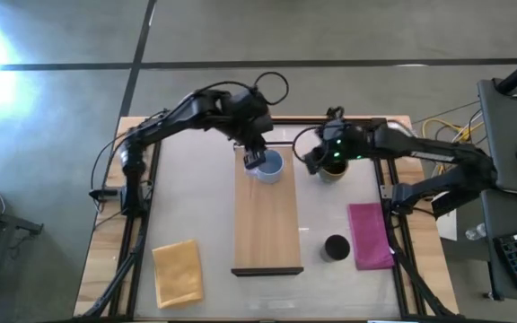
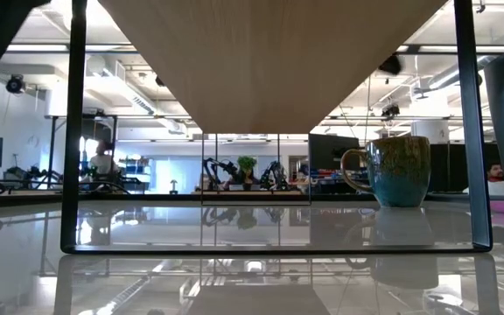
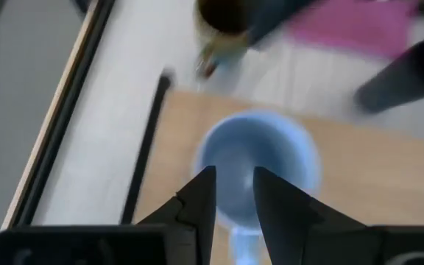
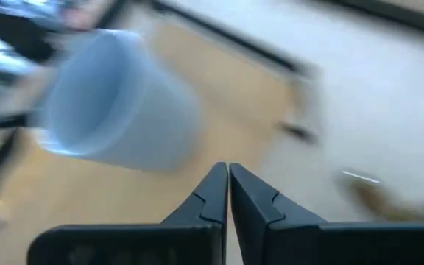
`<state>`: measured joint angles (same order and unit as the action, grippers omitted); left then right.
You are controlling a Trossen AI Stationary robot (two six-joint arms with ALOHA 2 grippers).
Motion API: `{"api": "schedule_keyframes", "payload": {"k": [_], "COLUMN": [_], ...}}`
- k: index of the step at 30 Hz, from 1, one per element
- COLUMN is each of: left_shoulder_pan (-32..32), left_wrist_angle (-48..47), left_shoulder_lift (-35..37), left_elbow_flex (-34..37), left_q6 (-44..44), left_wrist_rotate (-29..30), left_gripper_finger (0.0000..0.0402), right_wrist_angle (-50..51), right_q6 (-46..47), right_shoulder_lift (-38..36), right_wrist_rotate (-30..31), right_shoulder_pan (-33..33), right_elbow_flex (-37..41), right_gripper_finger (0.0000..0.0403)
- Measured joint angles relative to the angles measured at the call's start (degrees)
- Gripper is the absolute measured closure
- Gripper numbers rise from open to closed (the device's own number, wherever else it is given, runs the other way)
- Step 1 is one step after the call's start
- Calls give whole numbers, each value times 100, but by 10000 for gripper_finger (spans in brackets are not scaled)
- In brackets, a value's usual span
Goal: Stack small to large cups/mugs on shelf
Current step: Put the green mug on the shelf
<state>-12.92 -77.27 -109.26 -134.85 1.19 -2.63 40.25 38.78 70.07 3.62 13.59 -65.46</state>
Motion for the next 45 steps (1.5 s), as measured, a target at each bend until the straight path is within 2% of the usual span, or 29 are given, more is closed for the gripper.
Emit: {"api": "schedule_keyframes", "payload": {"k": [3, 5, 7, 10, 15, 20, 26, 33, 38, 42, 45], "left_shoulder_pan": [172, 237, 264, 281, 281, 281, 281, 279, 276, 276, 276], "left_wrist_angle": [372, 528, 582, 597, 556, 505, 1170, 2169, 2673, 2838, 2901], "left_shoulder_lift": [242, 345, 424, 476, 535, 795, 1312, 2090, 2562, 2842, 3006], "left_elbow_flex": [2, 2, 11, 13, 122, 604, 1679, 3155, 4024, 4505, 4781], "left_q6": [0, 3, 7, 20, 13, 0, 223, 713, 970, 1202, 1215], "left_wrist_rotate": [-31, -29, -20, -18, -9, -9, -13, -15, 6, 179, 210], "left_gripper_finger": [323, 323, 323, 323, 323, 323, 323, 323, 323, 323, 323], "right_wrist_angle": [1648, 2451, 3004, 3285, 3069, 3052, 2285, 1836, 1162, 748, 654], "right_q6": [-66, -65, 2, 136, 384, 472, 555, 772, 899, 1048, 1089], "right_shoulder_lift": [-103, -114, -111, -60, -95, -301, -584, -614, -612, -612, -614], "right_wrist_rotate": [591, 703, 695, 657, 843, 1005, 651, 873, 892, 762, 603], "right_shoulder_pan": [170, 304, 440, 560, 679, 944, 1147, 1188, 1236, 1324, 1397], "right_elbow_flex": [-447, -588, -587, -353, 131, 649, 1353, 1810, 2234, 2513, 2699], "right_gripper_finger": [383, 366, 343, 300, 242, 215, 217, 218, 219, 232, 258]}}
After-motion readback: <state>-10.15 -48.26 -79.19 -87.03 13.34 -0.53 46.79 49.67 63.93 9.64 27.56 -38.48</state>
